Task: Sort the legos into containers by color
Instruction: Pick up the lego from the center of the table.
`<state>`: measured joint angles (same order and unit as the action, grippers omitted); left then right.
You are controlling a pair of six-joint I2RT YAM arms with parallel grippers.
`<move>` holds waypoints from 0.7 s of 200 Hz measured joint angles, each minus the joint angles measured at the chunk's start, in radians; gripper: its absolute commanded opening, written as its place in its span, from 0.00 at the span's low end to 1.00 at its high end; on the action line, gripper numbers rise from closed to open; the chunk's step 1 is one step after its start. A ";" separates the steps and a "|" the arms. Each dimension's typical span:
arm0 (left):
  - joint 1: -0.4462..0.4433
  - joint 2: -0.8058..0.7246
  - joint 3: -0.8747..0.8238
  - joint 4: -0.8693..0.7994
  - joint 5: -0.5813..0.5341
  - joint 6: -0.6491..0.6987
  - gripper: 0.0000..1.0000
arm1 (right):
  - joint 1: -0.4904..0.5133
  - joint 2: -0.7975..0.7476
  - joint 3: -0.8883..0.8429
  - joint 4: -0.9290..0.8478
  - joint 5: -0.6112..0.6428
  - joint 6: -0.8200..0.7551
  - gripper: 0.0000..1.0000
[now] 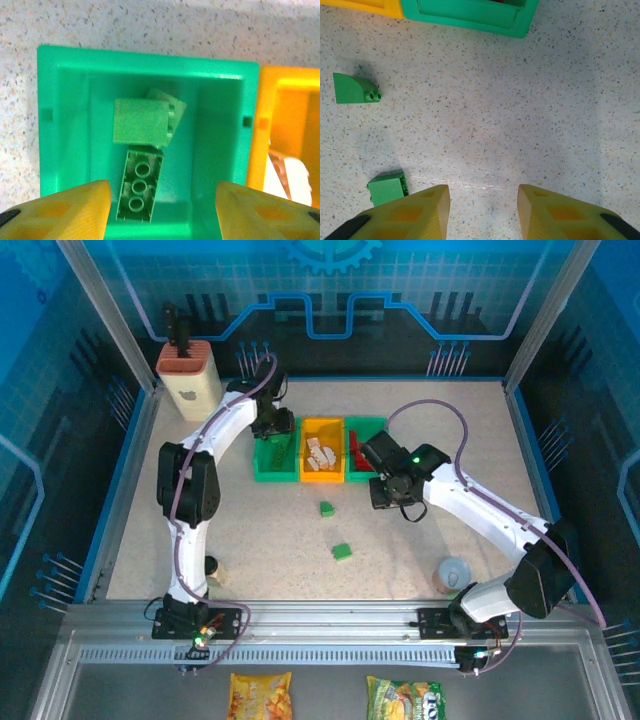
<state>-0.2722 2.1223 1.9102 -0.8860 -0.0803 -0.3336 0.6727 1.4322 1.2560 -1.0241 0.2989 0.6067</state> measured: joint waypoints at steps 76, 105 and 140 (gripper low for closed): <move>-0.120 -0.194 -0.266 0.017 0.007 -0.050 0.58 | 0.000 0.001 -0.006 0.022 -0.003 0.000 0.42; -0.187 -0.240 -0.317 0.026 0.006 -0.083 0.58 | 0.000 0.013 -0.015 0.030 -0.005 -0.001 0.42; -0.268 -0.255 -0.356 0.038 0.006 -0.125 0.60 | 0.000 0.021 -0.021 0.039 -0.011 -0.005 0.42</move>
<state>-0.5400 1.8671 1.5539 -0.8482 -0.0742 -0.4587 0.6727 1.4528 1.2354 -0.9848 0.2874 0.6022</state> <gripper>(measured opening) 0.589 0.415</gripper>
